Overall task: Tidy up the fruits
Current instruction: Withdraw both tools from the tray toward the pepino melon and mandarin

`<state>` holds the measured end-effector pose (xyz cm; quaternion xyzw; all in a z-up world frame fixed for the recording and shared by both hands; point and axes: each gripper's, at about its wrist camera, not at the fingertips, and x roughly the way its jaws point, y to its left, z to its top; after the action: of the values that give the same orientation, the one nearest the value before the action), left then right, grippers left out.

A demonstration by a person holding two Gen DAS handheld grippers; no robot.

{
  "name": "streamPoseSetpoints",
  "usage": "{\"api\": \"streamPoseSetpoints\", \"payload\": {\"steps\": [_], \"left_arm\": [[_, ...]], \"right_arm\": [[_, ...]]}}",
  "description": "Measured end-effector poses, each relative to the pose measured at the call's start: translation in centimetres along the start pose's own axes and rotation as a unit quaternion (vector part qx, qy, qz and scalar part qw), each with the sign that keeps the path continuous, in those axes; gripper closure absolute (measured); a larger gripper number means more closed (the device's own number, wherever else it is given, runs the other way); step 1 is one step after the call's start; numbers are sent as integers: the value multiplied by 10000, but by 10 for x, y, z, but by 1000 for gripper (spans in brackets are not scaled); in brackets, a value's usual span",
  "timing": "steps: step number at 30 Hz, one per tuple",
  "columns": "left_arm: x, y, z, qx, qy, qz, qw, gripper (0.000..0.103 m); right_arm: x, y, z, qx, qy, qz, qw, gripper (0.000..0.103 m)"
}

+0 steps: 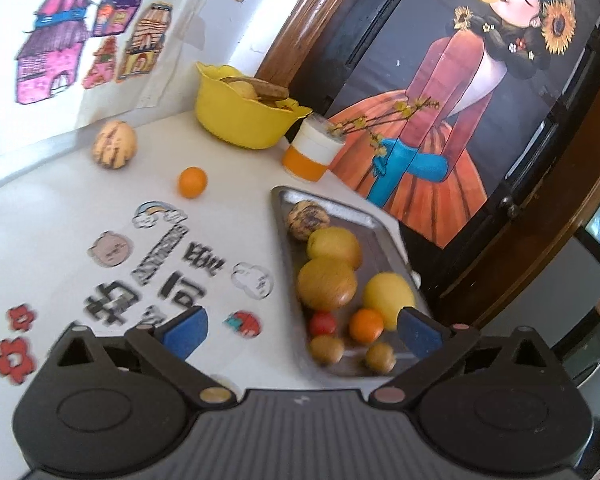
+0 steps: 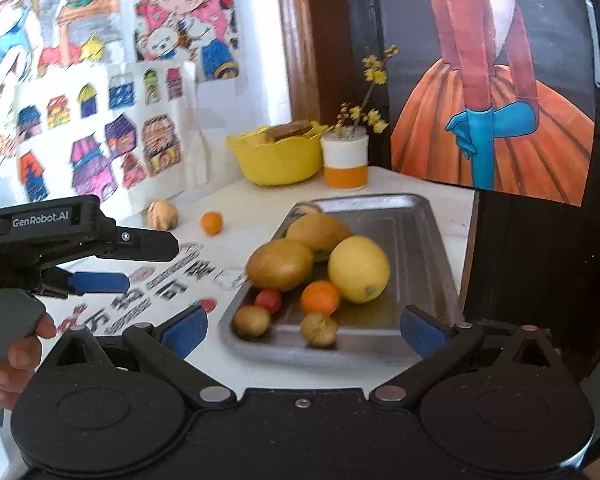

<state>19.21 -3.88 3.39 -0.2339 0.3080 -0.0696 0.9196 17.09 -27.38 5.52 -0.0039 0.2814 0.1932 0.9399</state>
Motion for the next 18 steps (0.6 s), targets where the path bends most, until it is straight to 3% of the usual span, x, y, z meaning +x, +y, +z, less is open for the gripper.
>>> {"api": "streamPoseSetpoints", "payload": {"steps": [8,18], "left_arm": [[-24,33,-18,241,300,434,9983,1],[-47,77,-9,458,455,1139,9914,1]], "right_arm": [[-6,43,-14,-276,600,153,9977,1],[6,94,-6,-838,841,494,9917,1]]}}
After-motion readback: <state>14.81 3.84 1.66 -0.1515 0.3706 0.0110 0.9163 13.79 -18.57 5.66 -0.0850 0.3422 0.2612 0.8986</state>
